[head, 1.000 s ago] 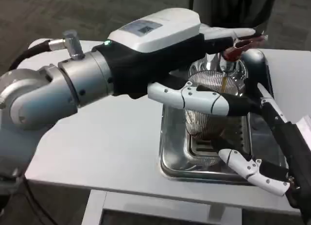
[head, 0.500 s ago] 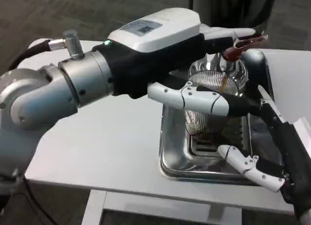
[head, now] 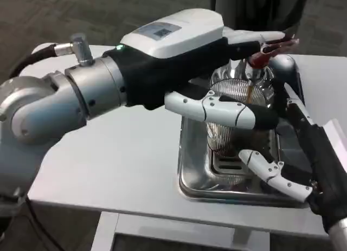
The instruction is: Grasp the cup under the faucet to collect the drink, then remove the cup.
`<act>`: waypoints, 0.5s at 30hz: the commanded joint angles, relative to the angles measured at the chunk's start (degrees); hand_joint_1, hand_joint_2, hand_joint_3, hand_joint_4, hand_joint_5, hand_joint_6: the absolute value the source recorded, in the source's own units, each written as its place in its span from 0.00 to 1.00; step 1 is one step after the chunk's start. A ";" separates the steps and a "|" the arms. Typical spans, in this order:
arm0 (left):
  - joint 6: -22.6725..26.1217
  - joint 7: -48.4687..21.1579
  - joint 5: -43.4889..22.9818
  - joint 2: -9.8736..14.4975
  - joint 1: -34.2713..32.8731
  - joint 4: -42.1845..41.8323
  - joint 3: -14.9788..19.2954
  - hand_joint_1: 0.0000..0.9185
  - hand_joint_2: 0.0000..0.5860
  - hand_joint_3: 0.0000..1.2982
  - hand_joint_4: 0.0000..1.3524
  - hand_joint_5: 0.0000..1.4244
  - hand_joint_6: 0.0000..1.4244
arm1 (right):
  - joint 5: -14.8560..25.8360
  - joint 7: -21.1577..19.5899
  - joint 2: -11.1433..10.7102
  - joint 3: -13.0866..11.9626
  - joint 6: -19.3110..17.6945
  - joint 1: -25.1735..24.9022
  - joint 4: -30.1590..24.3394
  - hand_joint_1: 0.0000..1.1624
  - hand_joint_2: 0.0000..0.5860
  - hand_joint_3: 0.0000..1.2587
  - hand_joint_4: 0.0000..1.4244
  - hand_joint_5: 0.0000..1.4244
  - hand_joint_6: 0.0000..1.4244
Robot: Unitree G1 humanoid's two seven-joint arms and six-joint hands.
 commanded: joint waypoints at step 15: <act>-1.28 1.62 -4.52 -1.95 1.92 1.39 4.74 0.00 0.16 0.09 0.04 0.12 0.10 | 0.60 -0.44 0.35 0.10 0.37 0.04 0.29 0.51 0.46 0.04 0.04 0.10 0.16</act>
